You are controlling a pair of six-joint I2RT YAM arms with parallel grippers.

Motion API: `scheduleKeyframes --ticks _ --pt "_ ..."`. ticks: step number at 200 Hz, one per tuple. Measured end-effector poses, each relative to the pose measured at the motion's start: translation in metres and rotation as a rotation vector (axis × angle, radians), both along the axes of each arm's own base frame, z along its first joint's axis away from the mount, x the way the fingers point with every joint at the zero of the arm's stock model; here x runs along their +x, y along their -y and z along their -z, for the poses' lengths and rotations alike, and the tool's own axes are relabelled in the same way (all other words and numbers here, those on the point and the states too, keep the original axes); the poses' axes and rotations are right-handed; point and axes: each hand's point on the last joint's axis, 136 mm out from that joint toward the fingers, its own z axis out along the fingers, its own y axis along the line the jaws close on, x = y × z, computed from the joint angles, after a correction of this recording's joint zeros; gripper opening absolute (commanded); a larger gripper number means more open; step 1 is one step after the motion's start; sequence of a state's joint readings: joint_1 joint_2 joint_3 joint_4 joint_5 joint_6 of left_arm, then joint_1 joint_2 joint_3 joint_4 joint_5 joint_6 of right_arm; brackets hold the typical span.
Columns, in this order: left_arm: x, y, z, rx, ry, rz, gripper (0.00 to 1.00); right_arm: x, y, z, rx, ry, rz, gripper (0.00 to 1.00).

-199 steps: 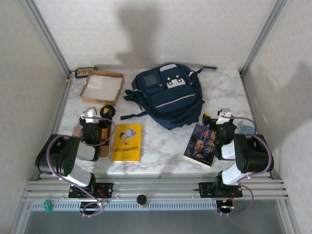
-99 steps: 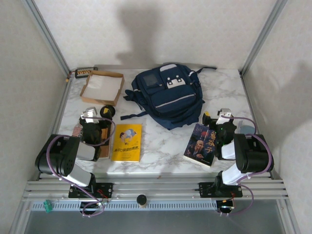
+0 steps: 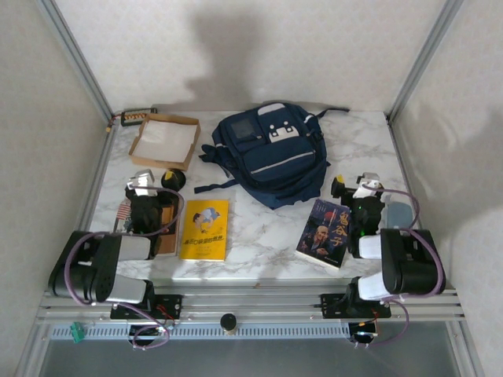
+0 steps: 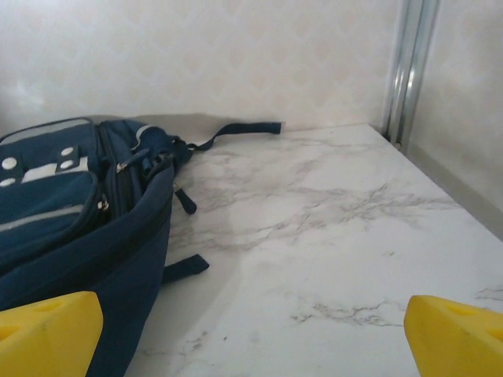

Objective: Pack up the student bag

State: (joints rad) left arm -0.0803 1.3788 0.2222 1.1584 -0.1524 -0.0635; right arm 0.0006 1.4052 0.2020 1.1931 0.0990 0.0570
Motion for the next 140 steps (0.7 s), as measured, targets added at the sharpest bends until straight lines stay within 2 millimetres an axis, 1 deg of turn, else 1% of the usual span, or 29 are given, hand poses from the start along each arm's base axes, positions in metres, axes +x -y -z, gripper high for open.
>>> scheduleKeyframes --ticks 18,36,62,72,87,95,109,123,140 --pt "-0.004 0.0 -0.012 -0.009 0.016 0.0 0.99 -0.002 0.005 -0.01 0.024 0.003 0.028 0.99" --pt "-0.007 0.001 -0.025 -0.026 0.028 0.005 0.99 0.003 0.01 -0.025 0.06 0.0 0.053 0.99" --pt "-0.011 0.004 -0.057 -0.103 0.079 0.024 0.99 0.012 0.016 -0.048 0.17 -0.032 0.09 0.99" --pt "-0.013 0.005 -0.072 -0.161 0.111 0.029 0.99 0.016 0.02 -0.055 0.229 -0.058 0.117 0.99" --pt "-0.017 0.004 -0.088 -0.258 0.144 0.028 0.99 0.019 0.021 -0.061 0.316 -0.09 0.136 0.99" --pt "-0.02 0.004 -0.094 -0.304 0.157 0.026 0.99 0.019 0.019 -0.06 0.353 -0.111 0.128 0.99" --pt "-0.025 0.003 -0.098 -0.38 0.168 0.023 0.99 0.013 0.015 -0.048 0.413 -0.174 0.116 0.99" --pt "-0.028 0.003 -0.092 -0.442 0.139 0.015 0.99 0.006 0.007 -0.033 0.462 -0.248 0.097 0.99" --pt "-0.03 0.006 -0.083 -0.51 0.085 0.014 0.99 0.0 -0.004 -0.022 0.497 -0.314 0.05 0.99"
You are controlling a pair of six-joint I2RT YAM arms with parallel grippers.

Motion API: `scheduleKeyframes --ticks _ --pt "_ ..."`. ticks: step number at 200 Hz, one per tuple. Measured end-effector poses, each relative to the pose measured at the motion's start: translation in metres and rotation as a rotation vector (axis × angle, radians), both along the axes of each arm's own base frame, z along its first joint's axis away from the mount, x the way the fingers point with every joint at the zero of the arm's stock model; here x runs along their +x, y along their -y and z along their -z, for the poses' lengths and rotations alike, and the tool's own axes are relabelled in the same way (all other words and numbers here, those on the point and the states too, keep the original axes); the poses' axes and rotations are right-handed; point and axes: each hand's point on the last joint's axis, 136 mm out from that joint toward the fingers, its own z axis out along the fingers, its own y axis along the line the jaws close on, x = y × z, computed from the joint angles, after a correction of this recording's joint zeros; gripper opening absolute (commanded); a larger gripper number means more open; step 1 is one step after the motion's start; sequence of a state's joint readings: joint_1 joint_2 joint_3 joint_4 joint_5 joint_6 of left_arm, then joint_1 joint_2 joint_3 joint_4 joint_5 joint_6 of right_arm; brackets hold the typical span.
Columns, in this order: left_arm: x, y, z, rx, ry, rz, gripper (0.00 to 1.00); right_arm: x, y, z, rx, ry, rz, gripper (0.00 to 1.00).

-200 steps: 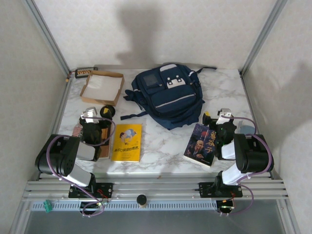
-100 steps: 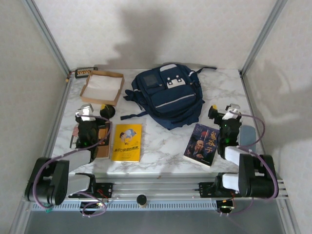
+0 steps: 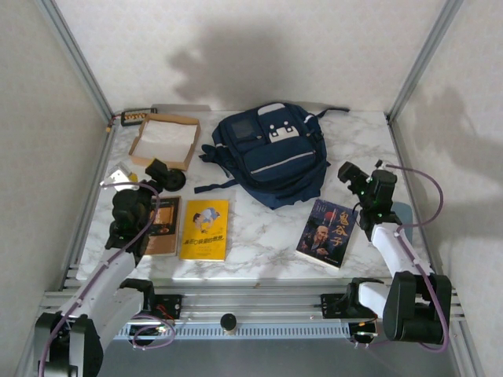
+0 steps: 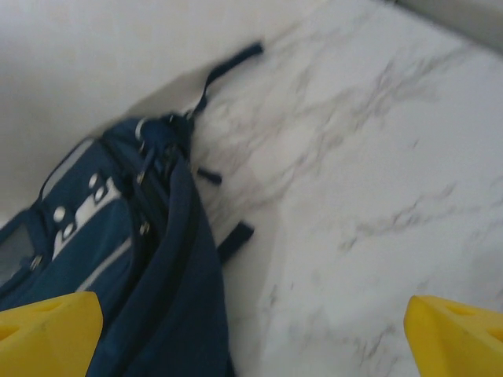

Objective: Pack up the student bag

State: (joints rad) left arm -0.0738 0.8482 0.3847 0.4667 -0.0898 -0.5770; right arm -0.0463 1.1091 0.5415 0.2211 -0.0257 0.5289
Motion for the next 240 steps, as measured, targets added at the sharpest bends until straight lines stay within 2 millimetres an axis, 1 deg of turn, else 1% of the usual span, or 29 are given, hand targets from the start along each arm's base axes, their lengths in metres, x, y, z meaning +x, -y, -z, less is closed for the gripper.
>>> scheduleKeyframes --ticks 17,37,62,78,96,127,151,166,187,215,240 --pt "-0.003 0.005 0.007 -0.06 -0.037 0.025 0.99 -0.005 -0.013 0.005 0.043 -0.042 -0.059 0.99" --pt "-0.009 0.018 0.013 -0.141 -0.069 0.073 0.99 -0.006 -0.028 0.0 0.07 -0.066 -0.126 0.99" --pt "-0.018 0.046 0.017 -0.242 -0.093 0.159 0.99 -0.004 -0.054 -0.014 0.098 -0.068 -0.218 0.99" --pt "-0.022 0.069 0.022 -0.287 -0.115 0.223 0.99 -0.001 -0.071 -0.015 0.111 -0.095 -0.273 0.99" --pt "-0.029 0.096 0.03 -0.328 -0.156 0.296 0.99 0.002 -0.091 -0.007 0.117 -0.149 -0.327 0.99" --pt "-0.035 0.131 0.047 -0.359 -0.232 0.368 0.99 0.006 -0.121 0.015 0.114 -0.257 -0.394 0.99" --pt "-0.038 0.159 0.065 -0.353 -0.309 0.414 0.99 0.014 -0.139 0.023 0.086 -0.317 -0.419 0.99" --pt "-0.036 0.175 0.07 -0.354 -0.336 0.436 0.99 0.022 -0.14 0.025 0.064 -0.332 -0.403 0.99" --pt "-0.032 0.201 0.074 -0.362 -0.359 0.469 0.99 0.033 -0.13 0.029 0.023 -0.352 -0.351 0.99" --pt "-0.023 0.237 0.078 -0.375 -0.373 0.512 0.99 0.052 -0.125 0.036 -0.007 -0.375 -0.317 0.99" --pt "-0.015 0.265 0.086 -0.379 -0.392 0.541 0.99 0.061 -0.113 0.053 -0.004 -0.415 -0.292 0.91"
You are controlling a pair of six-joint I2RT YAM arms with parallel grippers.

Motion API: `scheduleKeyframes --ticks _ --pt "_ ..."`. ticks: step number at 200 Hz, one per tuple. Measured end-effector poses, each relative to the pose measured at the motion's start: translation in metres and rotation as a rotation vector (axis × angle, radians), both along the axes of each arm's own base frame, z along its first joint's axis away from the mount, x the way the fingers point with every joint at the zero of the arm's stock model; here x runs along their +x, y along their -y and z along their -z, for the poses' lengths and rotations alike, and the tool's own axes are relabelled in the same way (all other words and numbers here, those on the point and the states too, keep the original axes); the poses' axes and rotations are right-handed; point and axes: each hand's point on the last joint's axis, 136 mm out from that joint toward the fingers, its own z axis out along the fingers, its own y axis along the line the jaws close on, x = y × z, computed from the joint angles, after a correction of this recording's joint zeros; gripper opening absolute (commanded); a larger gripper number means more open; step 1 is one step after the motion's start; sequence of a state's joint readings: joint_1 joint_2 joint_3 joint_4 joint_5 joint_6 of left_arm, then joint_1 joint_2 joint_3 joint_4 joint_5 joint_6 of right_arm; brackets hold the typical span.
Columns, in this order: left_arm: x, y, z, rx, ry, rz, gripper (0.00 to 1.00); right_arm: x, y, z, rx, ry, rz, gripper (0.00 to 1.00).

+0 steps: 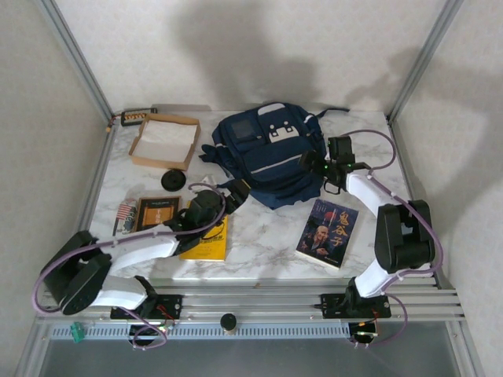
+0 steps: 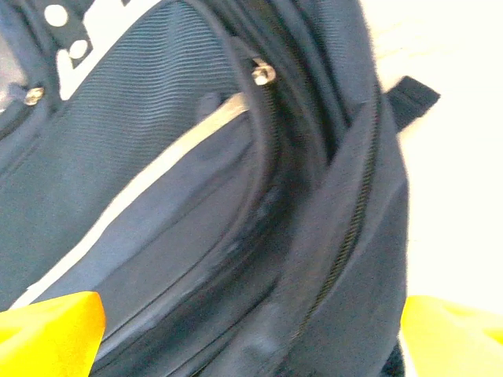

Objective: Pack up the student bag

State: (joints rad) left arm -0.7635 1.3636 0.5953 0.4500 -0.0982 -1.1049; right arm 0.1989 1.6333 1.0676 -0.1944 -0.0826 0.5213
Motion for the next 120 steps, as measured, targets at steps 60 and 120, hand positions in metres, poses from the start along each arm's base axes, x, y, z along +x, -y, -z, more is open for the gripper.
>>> scheduleKeyframes --ticks 60,120 --pt "0.026 0.04 0.029 -0.004 -0.039 0.012 0.99 0.017 -0.001 0.025 0.024 -0.055 -0.017 0.62" --pt "0.04 0.055 0.06 0.008 -0.093 -0.009 0.99 0.023 -0.003 0.034 0.059 -0.079 -0.026 0.17"
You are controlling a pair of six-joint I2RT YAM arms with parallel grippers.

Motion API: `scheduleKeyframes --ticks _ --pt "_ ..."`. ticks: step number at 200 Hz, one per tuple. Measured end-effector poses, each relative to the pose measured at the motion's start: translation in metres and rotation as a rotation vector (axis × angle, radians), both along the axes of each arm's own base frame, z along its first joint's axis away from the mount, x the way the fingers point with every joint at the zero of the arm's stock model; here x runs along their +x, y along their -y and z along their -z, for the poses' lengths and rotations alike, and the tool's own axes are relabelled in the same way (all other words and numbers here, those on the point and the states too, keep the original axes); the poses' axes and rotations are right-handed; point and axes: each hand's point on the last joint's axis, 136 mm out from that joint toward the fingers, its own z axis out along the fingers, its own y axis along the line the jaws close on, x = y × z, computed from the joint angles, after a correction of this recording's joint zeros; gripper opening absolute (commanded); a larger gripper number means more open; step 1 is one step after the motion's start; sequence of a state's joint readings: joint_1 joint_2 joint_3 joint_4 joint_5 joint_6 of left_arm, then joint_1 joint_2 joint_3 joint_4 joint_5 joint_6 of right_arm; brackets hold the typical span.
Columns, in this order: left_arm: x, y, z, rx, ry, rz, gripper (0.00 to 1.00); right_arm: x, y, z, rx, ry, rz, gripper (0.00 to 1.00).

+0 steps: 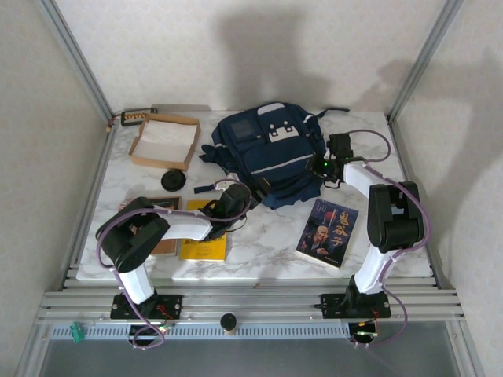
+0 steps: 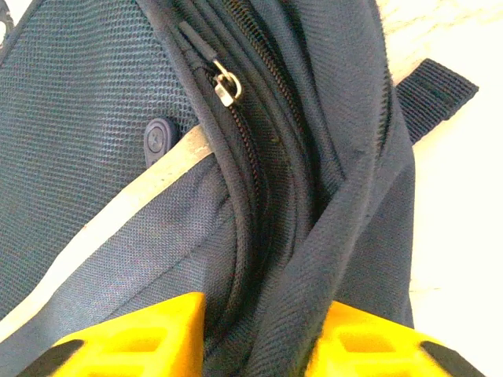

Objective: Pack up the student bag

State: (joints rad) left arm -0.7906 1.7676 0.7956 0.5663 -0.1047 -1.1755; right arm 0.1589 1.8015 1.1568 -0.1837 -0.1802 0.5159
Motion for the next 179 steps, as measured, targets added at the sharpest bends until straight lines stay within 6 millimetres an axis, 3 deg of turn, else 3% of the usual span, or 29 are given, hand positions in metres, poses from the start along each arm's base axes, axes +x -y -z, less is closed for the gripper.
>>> scheduleKeyframes --ticks 15,29,67,103,146,179 --pt "0.004 0.002 0.002 0.005 0.001 -0.009 0.99 -0.001 0.001 0.0 0.002 -0.005 0.001 0.03" --pt "0.007 0.003 0.003 0.008 0.004 -0.016 0.99 -0.001 0.001 -0.001 0.008 -0.003 0.001 0.0" --pt "0.016 0.006 0.001 0.01 0.017 -0.029 0.99 -0.005 -0.005 -0.022 0.052 0.029 -0.005 0.0" --pt "0.03 0.0 -0.009 0.013 0.042 -0.039 0.99 -0.024 -0.011 -0.053 0.107 0.078 0.004 0.0" --pt "0.057 -0.029 -0.019 0.066 0.055 -0.059 0.99 -0.065 -0.046 -0.081 0.181 0.128 0.009 0.0" --pt "0.078 -0.056 -0.036 0.131 0.068 -0.068 0.99 -0.098 -0.085 -0.08 0.249 0.121 0.042 0.01"
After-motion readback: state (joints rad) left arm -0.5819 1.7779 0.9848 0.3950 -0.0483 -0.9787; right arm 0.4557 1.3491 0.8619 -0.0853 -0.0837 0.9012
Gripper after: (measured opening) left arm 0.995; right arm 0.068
